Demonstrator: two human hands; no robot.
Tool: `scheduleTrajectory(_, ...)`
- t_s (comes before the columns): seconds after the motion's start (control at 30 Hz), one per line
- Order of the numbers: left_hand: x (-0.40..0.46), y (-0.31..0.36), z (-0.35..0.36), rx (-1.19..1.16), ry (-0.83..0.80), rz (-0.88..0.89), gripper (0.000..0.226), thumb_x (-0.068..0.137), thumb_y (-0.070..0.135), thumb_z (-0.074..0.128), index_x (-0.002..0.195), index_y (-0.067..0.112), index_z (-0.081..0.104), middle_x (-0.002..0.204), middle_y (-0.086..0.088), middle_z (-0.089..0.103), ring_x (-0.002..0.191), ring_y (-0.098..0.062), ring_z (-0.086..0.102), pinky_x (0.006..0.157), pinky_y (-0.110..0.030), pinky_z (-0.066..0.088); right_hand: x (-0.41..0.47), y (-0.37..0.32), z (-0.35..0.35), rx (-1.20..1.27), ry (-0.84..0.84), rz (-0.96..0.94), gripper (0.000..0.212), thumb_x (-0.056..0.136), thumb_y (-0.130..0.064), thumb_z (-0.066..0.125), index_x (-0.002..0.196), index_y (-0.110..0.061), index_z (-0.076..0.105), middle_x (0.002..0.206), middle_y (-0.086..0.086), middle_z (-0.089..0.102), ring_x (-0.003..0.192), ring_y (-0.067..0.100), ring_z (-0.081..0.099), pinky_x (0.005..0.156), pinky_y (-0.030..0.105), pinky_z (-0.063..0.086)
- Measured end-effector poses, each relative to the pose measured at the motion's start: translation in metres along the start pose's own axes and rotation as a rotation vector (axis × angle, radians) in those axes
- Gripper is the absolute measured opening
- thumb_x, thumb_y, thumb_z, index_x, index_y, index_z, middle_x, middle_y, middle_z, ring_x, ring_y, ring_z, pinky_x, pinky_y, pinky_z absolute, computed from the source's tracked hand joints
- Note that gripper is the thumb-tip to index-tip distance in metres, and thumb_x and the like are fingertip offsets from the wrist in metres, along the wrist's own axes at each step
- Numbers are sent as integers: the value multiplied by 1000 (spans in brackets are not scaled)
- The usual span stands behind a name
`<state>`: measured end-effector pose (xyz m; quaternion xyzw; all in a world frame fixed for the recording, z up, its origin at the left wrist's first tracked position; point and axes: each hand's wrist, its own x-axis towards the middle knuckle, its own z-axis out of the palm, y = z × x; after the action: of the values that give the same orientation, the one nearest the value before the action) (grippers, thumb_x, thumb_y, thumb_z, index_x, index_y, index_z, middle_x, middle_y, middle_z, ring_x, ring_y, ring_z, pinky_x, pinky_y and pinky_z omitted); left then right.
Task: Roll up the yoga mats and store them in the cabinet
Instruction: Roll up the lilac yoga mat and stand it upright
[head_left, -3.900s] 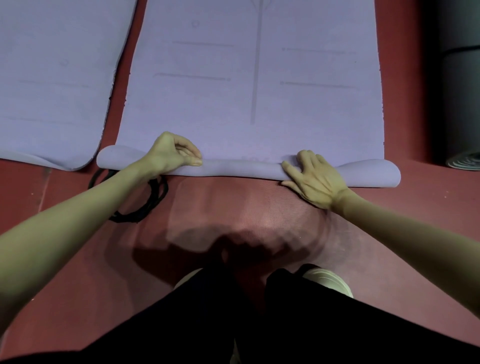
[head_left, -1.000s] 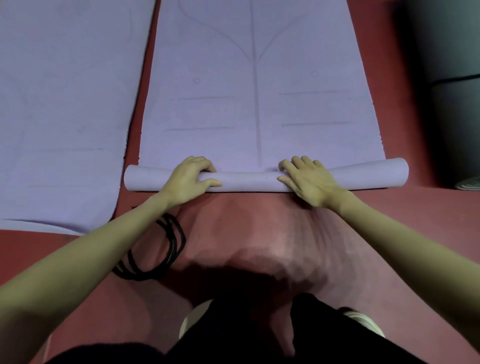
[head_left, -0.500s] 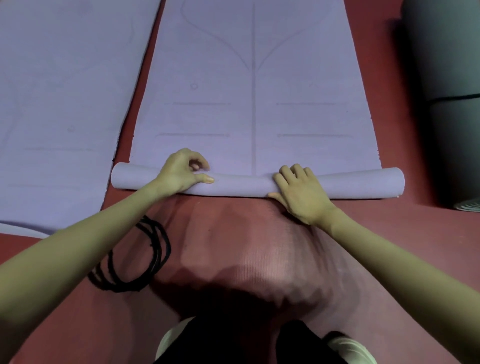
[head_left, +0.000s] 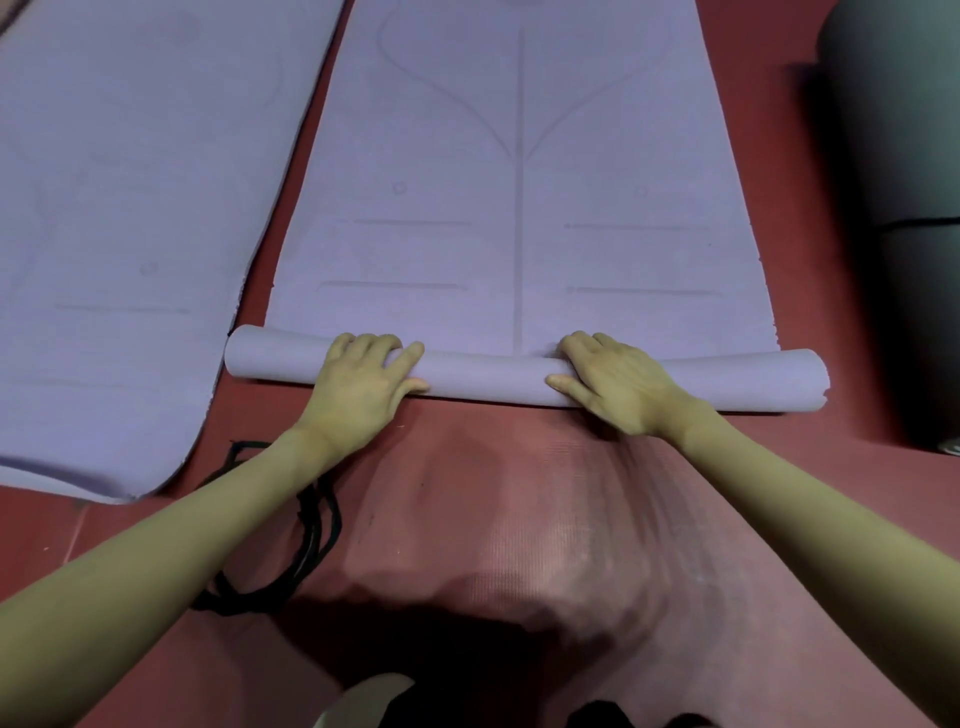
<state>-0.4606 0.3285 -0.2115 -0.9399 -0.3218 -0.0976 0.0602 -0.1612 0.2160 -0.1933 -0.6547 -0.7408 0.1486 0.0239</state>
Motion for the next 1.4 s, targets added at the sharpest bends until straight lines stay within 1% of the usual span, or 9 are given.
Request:
scheduleTrajectory(0.2, 24, -6, -11, -52, -230, -57, 54, 91, 52, 33, 106, 14, 68, 83, -13, 65, 71, -34, 61, 68, -41, 47, -3, -10, 11, -246, 231, 25, 46, 99, -46, 30, 98, -7, 55, 92, 12, 53, 78, 32, 50, 69, 41, 40)
scheduleTrajectory(0.4, 48, -16, -17, -245, -425, -184, 38, 95, 49, 46, 120, 24, 62, 100, -9, 60, 103, -30, 54, 88, -41, 38, -2, -13, 21, -362, 248, 53, 57, 95, -59, 32, 100, -7, 54, 94, 14, 53, 79, 31, 47, 71, 42, 37)
scheduleTrajectory(0.57, 44, -11, -11, -485, -173, -304, 34, 92, 40, 58, 117, 19, 68, 109, -9, 52, 107, -27, 48, 98, -40, 32, 19, 3, 3, -264, 128, -20, 66, 94, -60, 21, 99, -8, 61, 91, 11, 57, 79, 33, 55, 68, 40, 44)
scheduleTrajectory(0.67, 32, 0, -12, -403, -20, -237, 45, 92, 44, 46, 114, 12, 68, 101, -9, 55, 94, -29, 53, 94, -45, 41, 29, 6, -9, -166, 26, 10, 76, 88, -67, 12, 111, -11, 59, 103, 8, 57, 92, 31, 55, 81, 41, 43)
scheduleTrajectory(0.8, 26, -2, -12, -234, -87, -120, 63, 88, 59, 43, 122, 9, 61, 105, -11, 55, 94, -29, 51, 93, -42, 39, 39, 11, -17, -20, -83, 39, 49, 97, -58, 31, 109, -16, 54, 107, 5, 56, 102, 29, 54, 84, 40, 41)
scheduleTrajectory(0.93, 45, -6, -10, -129, -168, -99, 70, 86, 64, 32, 110, 6, 64, 100, -13, 55, 84, -34, 53, 82, -45, 44, 45, 15, -24, 26, -163, 51, 47, 98, -57, 30, 108, -18, 54, 99, 3, 50, 106, 27, 51, 85, 38, 40)
scheduleTrajectory(1.13, 65, -12, -17, -164, -323, -157, 75, 82, 72, 32, 114, 12, 63, 105, -9, 51, 96, -31, 50, 83, -43, 42, 36, 9, -5, -272, 177, -4, 69, 98, -57, 13, 101, -5, 58, 91, 16, 51, 80, 33, 50, 74, 42, 40)
scheduleTrajectory(1.23, 78, -17, -19, -255, -385, -203, 54, 88, 58, 53, 118, 14, 63, 107, -8, 51, 103, -30, 51, 90, -44, 42, 26, 5, 7, -361, 241, 3, 65, 94, -60, 28, 111, -3, 55, 98, 16, 51, 85, 33, 50, 78, 44, 39)
scheduleTrajectory(1.4, 91, -23, -21, -364, -462, -267, 51, 88, 55, 57, 122, 18, 62, 107, -8, 51, 106, -28, 52, 94, -42, 42, 37, 12, 4, -325, 230, 26, 75, 87, -71, 28, 113, -8, 58, 102, 14, 56, 85, 33, 52, 73, 42, 41)
